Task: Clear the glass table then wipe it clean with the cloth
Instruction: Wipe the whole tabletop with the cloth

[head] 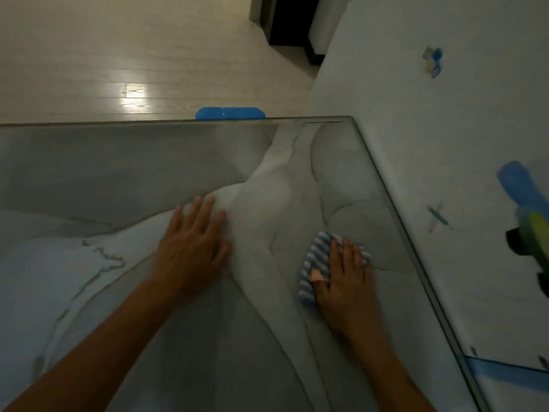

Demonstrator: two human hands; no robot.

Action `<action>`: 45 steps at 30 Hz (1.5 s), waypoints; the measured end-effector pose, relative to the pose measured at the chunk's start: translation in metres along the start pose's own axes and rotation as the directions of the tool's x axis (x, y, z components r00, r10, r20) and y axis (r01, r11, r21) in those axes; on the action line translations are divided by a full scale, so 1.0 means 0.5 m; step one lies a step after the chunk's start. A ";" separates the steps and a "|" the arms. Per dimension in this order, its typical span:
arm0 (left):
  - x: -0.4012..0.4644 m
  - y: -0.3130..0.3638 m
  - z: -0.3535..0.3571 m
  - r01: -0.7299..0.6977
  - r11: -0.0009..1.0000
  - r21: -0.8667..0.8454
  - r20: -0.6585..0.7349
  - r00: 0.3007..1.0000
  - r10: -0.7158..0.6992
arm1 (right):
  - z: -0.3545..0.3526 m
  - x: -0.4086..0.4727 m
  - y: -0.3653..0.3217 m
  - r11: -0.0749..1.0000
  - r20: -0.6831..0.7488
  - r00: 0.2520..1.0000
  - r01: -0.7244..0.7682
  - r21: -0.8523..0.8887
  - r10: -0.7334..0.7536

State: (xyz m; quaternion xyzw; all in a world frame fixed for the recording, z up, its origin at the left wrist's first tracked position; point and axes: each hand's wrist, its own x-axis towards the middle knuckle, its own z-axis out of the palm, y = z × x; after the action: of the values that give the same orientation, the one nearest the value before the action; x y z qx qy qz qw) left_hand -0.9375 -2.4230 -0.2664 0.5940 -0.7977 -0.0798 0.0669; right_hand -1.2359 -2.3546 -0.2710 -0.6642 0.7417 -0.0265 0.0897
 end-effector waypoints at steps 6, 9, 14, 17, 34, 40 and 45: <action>-0.008 0.082 0.031 0.081 0.997 0.015 0.039 0.996 -0.082 | -0.042 0.241 0.090 0.995 -0.012 0.996 -0.093 -0.040 0.093; -0.005 0.078 0.032 0.079 0.996 0.034 0.055 0.995 -0.081 | -0.046 0.347 0.109 0.995 -0.037 0.994 -0.100 -0.024 0.099; -0.001 0.079 0.031 0.100 0.995 0.014 0.046 0.994 -0.101 | -0.046 0.439 0.110 0.992 -0.046 0.992 -0.119 -0.032 0.117; -0.002 0.080 0.031 0.096 0.995 0.008 0.052 0.994 -0.096 | -0.044 0.401 0.101 0.996 -0.005 0.997 -0.079 -0.042 0.079; -0.029 0.089 0.020 0.042 0.999 0.022 -0.006 0.999 -0.042 | 0.004 -0.275 0.172 0.962 -0.004 0.963 -0.268 0.053 0.269; -0.133 0.157 0.012 -0.034 0.999 -0.034 0.018 0.999 0.035 | 0.002 -0.482 0.274 0.806 -0.027 0.814 -0.570 0.156 0.581; -0.240 0.198 0.024 -0.073 0.993 -0.094 0.030 0.997 0.076 | 0.014 -0.629 0.295 0.576 -0.049 0.574 -0.813 0.084 0.817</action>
State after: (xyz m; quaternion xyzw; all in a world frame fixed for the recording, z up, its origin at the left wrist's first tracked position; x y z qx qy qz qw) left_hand -0.9984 -2.2797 -0.2592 0.5588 -0.8157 -0.1241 0.0840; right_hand -1.3476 -2.0257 -0.2704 -0.2446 0.9660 -0.0291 0.0786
